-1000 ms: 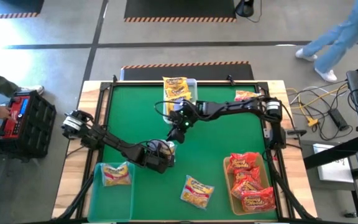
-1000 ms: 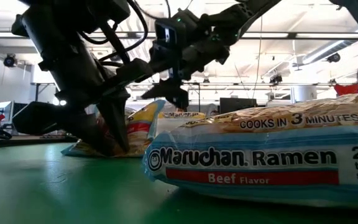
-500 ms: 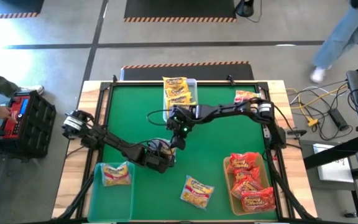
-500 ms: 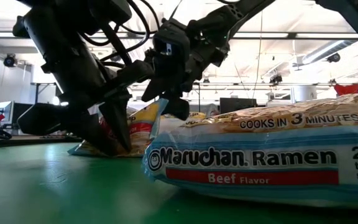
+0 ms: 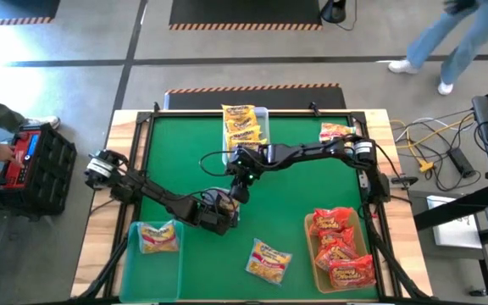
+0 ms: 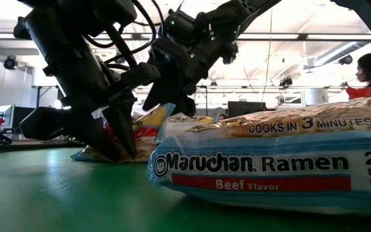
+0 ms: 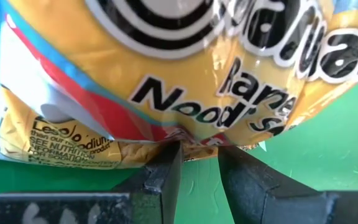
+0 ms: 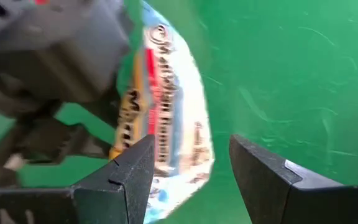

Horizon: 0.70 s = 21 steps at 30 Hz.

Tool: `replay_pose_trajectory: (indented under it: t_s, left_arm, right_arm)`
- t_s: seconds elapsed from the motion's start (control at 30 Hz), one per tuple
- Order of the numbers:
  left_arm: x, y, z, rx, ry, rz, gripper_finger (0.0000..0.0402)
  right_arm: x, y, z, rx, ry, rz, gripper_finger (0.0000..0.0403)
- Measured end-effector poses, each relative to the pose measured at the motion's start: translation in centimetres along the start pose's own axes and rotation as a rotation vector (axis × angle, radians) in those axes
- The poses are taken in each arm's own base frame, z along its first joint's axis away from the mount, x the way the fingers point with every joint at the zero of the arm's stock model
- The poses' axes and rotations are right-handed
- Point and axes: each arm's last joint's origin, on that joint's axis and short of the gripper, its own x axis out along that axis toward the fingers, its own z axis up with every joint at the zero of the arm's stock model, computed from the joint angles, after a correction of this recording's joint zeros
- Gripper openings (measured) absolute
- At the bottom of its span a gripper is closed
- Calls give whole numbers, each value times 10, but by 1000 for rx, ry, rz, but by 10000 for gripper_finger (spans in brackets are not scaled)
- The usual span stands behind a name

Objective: Sort Maruchan noodles
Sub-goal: Put the top left blue noodle pack into the blue bin

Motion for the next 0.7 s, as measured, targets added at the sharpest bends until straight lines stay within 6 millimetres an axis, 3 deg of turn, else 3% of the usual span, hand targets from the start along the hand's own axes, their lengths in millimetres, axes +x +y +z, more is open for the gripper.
replay_pose_trajectory:
  t_s: [0.23,0.7]
  left_arm:
    - [0,0,0,1,0,0,97]
    - [0,0,0,0,-1,-1,97]
  right_arm:
    - [-5,8,1,66,62,181,199]
    - [-3,7,2,33,32,80,261]
